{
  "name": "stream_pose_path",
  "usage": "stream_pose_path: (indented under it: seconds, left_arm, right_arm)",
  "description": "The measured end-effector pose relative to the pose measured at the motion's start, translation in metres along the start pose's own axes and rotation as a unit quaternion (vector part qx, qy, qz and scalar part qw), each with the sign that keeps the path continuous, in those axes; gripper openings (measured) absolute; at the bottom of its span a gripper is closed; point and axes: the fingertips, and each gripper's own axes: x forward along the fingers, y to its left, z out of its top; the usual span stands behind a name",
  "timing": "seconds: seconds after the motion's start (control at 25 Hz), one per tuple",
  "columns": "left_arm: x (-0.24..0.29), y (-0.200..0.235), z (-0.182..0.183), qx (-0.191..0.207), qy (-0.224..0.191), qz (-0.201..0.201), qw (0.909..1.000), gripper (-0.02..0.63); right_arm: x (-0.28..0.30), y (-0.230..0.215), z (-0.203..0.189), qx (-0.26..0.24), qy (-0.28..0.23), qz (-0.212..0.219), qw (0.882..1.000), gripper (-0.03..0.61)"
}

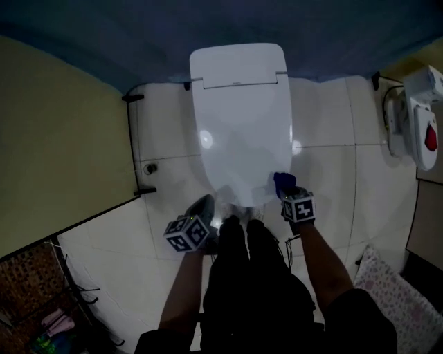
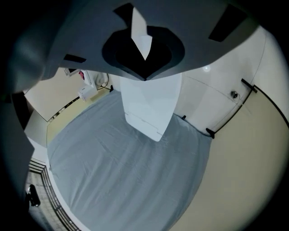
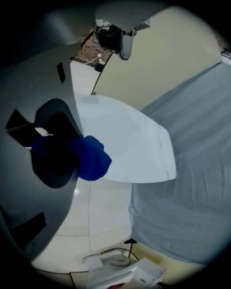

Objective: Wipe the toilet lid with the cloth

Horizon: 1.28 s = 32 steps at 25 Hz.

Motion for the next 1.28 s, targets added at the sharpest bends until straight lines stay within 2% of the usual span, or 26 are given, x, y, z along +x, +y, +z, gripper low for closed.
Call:
stream_pose_path:
  seconds: [0.12,0.24,0.32,0.44,0.56,0.64,0.76,0.88,1.08,1.28]
  left_arm:
    - [-0.03,-0.039,0.053,0.024,-0.048,-0.018,0.9984,-0.003]
    - [-0.076,-0.058,0.117,0.058,-0.1,0.001,0.9934,-0.003]
    - [-0.115,-0.07,0.165,0.073,-0.15,0.012,0.9859,-0.003]
    - [-0.164,-0.098,0.221,0.119,-0.223,-0.01,0.9675,-0.003]
    - [-0.203,-0.117,0.247,0.175,-0.264,-0.012,0.9485,-0.003]
    - [-0.221,-0.131,0.257,0.199,-0.285,-0.023,0.9374,-0.003]
    - [-0.244,-0.143,0.269,0.22,-0.317,-0.066,0.9202,-0.003]
    - [-0.268,-0.132,0.278,0.227,-0.34,-0.085,0.9086,-0.003]
    - [-0.285,-0.11,0.286,0.21,-0.36,-0.086,0.9047,-0.003]
    - [-0.286,-0.11,0.292,0.205,-0.364,-0.096,0.9035,-0.003]
  right_arm:
    - [-0.071,0.001,0.045,-0.017,-0.108,0.023,0.994,0.061]
    - [-0.159,0.01,0.093,-0.057,-0.209,0.027,0.976,0.06]
    - [-0.227,0.019,0.127,-0.076,-0.286,0.023,0.955,0.06]
    - [-0.321,0.024,0.163,-0.067,-0.391,0.014,0.918,0.06]
    - [-0.386,0.031,0.179,-0.042,-0.468,0.016,0.883,0.059]
    - [-0.422,0.031,0.183,-0.031,-0.509,0.011,0.86,0.058]
    - [-0.45,0.032,0.179,-0.01,-0.547,-0.009,0.837,0.055]
    - [-0.451,0.041,0.171,0.012,-0.562,-0.019,0.827,0.055]
    - [-0.454,0.047,0.151,0.029,-0.565,-0.036,0.823,0.054]
    - [-0.461,0.057,0.153,0.045,-0.587,-0.029,0.808,0.054]
